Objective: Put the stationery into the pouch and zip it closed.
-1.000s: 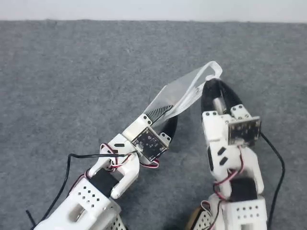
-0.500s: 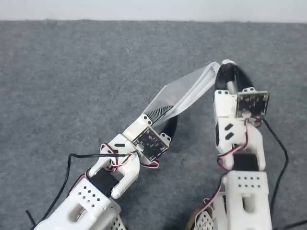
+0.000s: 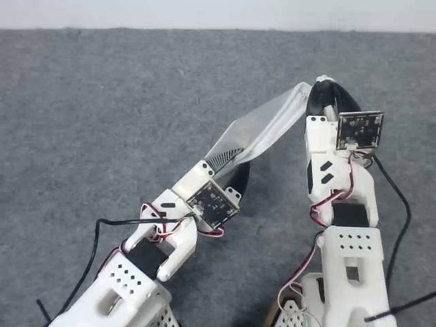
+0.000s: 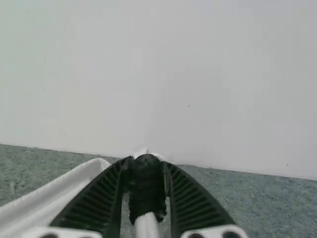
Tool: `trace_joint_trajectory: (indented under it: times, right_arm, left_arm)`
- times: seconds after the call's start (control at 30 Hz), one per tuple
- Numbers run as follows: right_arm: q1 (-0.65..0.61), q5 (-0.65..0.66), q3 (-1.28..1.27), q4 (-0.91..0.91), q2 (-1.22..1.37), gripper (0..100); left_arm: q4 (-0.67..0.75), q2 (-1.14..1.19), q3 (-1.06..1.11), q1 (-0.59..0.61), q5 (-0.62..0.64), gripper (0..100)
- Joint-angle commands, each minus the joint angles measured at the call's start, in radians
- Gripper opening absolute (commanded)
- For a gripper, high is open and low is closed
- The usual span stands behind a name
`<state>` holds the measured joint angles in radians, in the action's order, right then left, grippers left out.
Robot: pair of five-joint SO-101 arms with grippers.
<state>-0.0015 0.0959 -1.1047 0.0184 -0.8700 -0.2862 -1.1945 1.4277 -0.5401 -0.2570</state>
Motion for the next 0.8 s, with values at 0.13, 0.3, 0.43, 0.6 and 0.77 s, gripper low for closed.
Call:
trace_joint_trajectory:
  times: [0.13, 0.3, 0.43, 0.6, 0.77]
  right_arm:
    - [0.056, -0.009, 0.051, -0.133, -0.018, 15.5]
    - [0.056, -0.009, 0.051, -0.308, -0.183, 22.2]
    - [0.056, -0.009, 0.046, -0.377, -0.272, 21.3]
    - [0.056, -0.011, 0.046, -0.414, -0.311, 21.3]
    - [0.053, -0.011, 0.046, -0.447, -0.341, 21.3]
  left_arm:
    - [-0.028, -0.002, -0.019, 0.043, 0.035, 1]
    - [-0.029, -0.002, -0.027, 0.043, 0.052, 8]
    - [-0.032, -0.002, -0.035, 0.046, 0.17, 15]
    - [-0.072, -0.002, -0.071, 0.083, 0.23, 19]
    - [-0.27, -0.002, -0.199, 0.089, 0.311, 19]
